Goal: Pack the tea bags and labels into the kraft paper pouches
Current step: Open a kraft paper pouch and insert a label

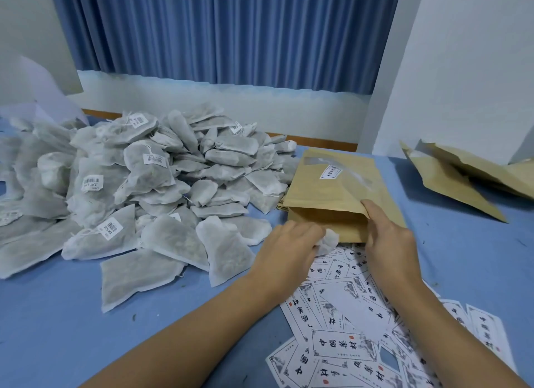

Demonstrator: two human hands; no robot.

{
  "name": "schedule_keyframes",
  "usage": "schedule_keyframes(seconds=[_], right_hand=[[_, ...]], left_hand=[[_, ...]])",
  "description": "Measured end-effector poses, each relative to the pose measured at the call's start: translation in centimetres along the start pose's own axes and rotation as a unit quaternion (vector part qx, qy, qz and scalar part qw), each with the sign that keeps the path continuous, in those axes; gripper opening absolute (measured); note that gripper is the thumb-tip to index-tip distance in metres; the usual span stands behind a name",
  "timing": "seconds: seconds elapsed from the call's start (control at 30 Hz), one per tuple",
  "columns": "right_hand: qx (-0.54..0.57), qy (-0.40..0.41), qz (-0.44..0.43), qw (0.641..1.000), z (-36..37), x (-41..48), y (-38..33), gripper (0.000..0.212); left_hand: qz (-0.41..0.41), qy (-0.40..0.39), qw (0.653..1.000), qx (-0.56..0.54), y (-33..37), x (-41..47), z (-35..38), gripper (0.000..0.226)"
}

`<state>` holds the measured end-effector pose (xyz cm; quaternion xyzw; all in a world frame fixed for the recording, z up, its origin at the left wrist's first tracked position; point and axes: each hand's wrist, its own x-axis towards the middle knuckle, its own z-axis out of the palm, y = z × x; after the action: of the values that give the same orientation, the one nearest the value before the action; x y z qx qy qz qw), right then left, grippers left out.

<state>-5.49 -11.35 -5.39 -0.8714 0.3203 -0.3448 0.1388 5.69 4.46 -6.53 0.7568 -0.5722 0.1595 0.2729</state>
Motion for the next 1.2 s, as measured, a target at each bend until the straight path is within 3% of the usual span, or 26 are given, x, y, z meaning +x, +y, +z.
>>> schedule_keyframes(seconds=[0.13, 0.33, 0.47, 0.6, 0.67, 0.93, 1.03, 1.13, 1.2], right_hand=[[0.008, 0.006, 0.0, 1.0, 0.0, 0.0, 0.0, 0.043], [0.003, 0.009, -0.003, 1.0, 0.0, 0.1, 0.1, 0.042], [0.002, 0.013, -0.004, 1.0, 0.0, 0.1, 0.2, 0.042], [-0.002, 0.008, -0.008, 1.0, -0.1, 0.0, 0.2, 0.048], [-0.001, 0.002, -0.012, 1.0, -0.2, 0.0, 0.0, 0.048], [0.016, 0.004, -0.029, 0.999, -0.2, -0.3, -0.8, 0.041], [0.024, 0.011, -0.036, 0.999, -0.3, -0.5, -0.9, 0.042], [0.051, 0.004, -0.036, 0.998, -0.2, -0.5, -0.6, 0.046], [0.063, 0.005, -0.03, 0.998, -0.1, -0.4, -0.4, 0.047]], left_hand=[[0.017, -0.036, 0.999, -0.03, -0.7, -0.2, -0.3, 0.039], [-0.025, -0.065, 0.995, 0.072, -1.2, 0.1, -0.8, 0.015], [-0.012, 0.007, 0.993, 0.113, -0.5, 0.2, -1.7, 0.007], [0.067, 0.178, 0.978, 0.086, 0.5, -0.1, -1.7, 0.021], [0.076, 0.201, 0.971, 0.107, 1.2, 0.2, -1.4, 0.025], [0.019, -0.016, 0.989, 0.147, 0.4, 0.7, 1.9, 0.044], [0.009, -0.052, 0.991, 0.121, 0.6, 2.2, 2.7, 0.044], [-0.103, -0.11, 0.988, 0.021, 1.3, 5.2, 3.7, 0.046], [-0.154, -0.181, 0.971, -0.017, 1.7, 7.9, 4.9, 0.024]])
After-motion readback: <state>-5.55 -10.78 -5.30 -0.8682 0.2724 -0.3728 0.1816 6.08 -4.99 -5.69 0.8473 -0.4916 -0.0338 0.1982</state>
